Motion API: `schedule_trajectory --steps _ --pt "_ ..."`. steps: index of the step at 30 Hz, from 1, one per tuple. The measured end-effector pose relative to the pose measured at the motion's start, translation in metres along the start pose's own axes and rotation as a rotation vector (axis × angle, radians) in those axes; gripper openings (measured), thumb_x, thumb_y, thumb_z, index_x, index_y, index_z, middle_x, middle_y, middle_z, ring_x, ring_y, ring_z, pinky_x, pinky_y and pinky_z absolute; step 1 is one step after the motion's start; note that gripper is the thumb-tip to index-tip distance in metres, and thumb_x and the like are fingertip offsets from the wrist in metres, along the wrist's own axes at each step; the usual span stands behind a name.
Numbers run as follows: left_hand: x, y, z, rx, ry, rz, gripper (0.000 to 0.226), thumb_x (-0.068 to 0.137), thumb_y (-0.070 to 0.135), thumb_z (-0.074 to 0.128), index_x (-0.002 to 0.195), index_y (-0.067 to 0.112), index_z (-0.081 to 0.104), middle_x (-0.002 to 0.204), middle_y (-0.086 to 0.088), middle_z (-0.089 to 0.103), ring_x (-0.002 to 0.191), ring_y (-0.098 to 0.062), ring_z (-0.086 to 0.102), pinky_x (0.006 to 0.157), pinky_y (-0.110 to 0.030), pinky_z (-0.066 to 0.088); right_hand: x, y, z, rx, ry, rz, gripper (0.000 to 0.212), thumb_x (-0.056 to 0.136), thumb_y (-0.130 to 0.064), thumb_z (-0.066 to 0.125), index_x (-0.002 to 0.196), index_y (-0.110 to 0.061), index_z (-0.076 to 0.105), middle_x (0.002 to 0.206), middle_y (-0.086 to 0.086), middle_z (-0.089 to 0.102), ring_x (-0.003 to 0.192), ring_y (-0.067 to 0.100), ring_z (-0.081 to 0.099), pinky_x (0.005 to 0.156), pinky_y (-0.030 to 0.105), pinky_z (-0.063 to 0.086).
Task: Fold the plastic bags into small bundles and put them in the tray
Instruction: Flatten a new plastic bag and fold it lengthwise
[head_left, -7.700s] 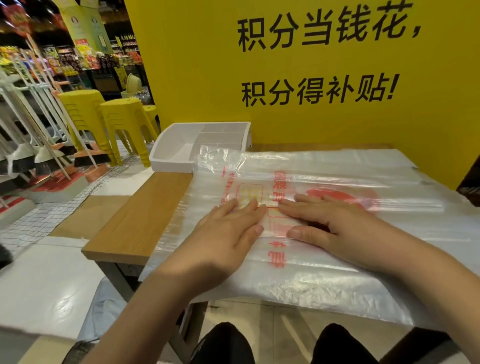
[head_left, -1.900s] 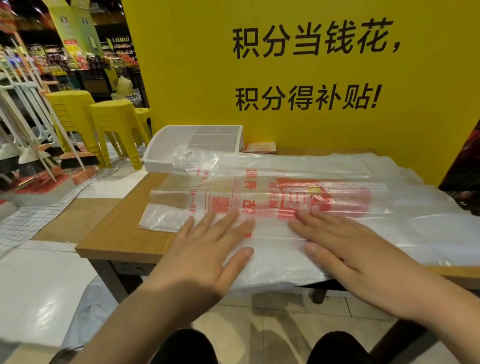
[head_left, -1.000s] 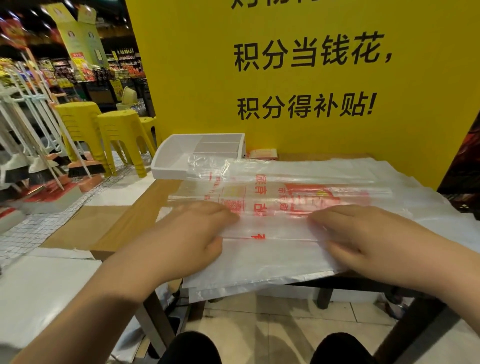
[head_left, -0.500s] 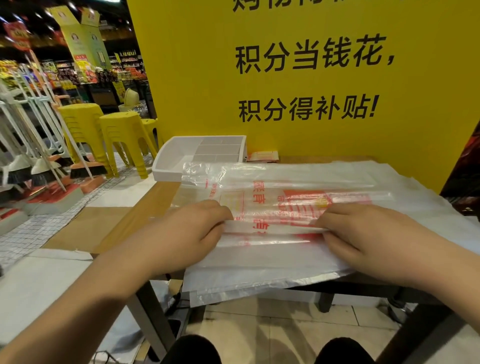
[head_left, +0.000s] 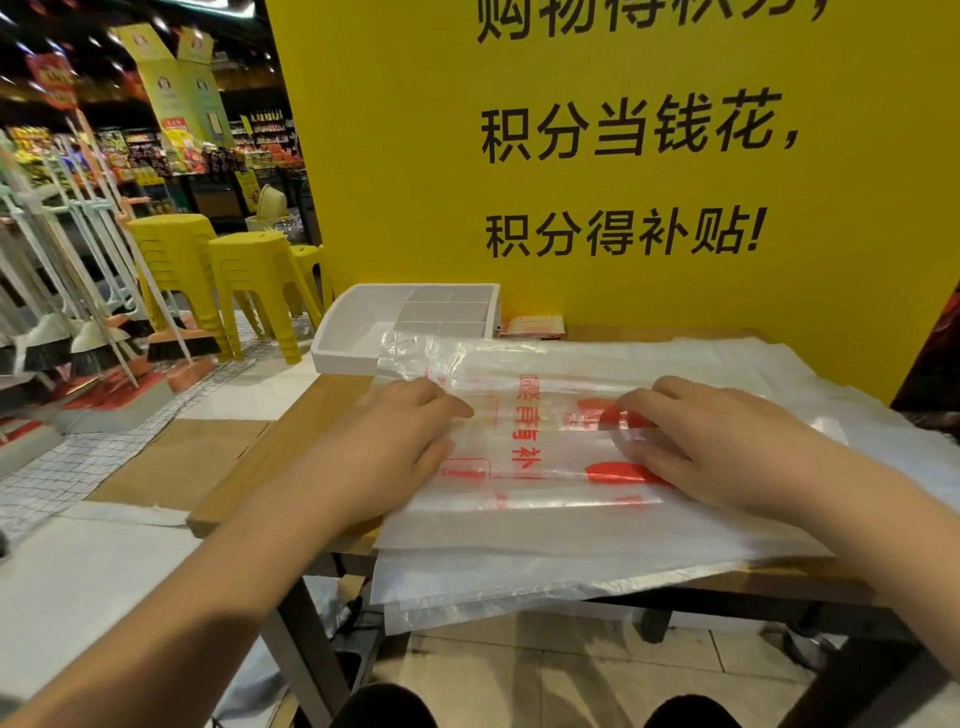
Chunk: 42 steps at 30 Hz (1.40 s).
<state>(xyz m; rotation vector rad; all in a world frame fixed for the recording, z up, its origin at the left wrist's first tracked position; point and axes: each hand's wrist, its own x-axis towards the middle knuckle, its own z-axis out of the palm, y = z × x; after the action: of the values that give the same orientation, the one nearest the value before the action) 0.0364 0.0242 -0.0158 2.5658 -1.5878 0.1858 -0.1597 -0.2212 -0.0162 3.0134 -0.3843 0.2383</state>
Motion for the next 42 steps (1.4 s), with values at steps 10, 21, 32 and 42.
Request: schedule_trajectory --steps 10,21,32,42 --pt "-0.025 0.063 0.021 -0.069 -0.167 0.004 0.053 0.107 0.042 0.021 0.158 0.035 0.009 0.167 0.009 -0.002 0.152 -0.008 -0.006 0.125 -0.037 -0.004 -0.015 -0.063 0.030 0.265 -0.009 -0.104 0.049 0.105 -0.048 0.026 0.153 -0.037 0.033 0.161 -0.010 0.028 0.146 0.013 0.030 0.119 0.034 0.029" --pt "-0.037 0.034 0.033 -0.107 -0.201 -0.170 0.074 0.075 0.091 0.003 0.143 0.067 -0.014 0.160 0.018 -0.027 0.147 -0.014 -0.031 0.121 -0.043 -0.017 -0.020 -0.060 0.029 0.272 -0.214 -0.054 0.052 0.099 -0.062 0.010 0.150 -0.059 -0.001 0.161 -0.021 -0.019 0.148 0.000 -0.022 0.121 0.027 -0.013" --pt "-0.031 0.055 0.028 -0.040 -0.134 -0.128 0.066 0.093 0.072 0.001 0.154 0.046 -0.003 0.160 0.016 -0.029 0.142 -0.007 -0.039 0.119 -0.043 -0.021 -0.019 -0.062 0.026 0.266 -0.225 -0.065 0.053 0.100 -0.061 0.008 0.151 -0.056 -0.005 0.160 -0.021 -0.023 0.147 0.001 -0.024 0.120 0.026 -0.014" --pt "-0.038 0.039 0.030 -0.167 -0.196 -0.191 0.057 0.085 0.074 0.001 0.142 0.070 -0.006 0.157 0.028 -0.027 0.143 -0.003 -0.034 0.120 -0.036 -0.019 -0.058 0.048 0.055 0.301 -0.068 0.093 0.055 0.098 -0.071 0.005 0.148 -0.052 0.016 0.164 -0.022 0.010 0.147 -0.011 -0.004 0.121 0.017 -0.001"
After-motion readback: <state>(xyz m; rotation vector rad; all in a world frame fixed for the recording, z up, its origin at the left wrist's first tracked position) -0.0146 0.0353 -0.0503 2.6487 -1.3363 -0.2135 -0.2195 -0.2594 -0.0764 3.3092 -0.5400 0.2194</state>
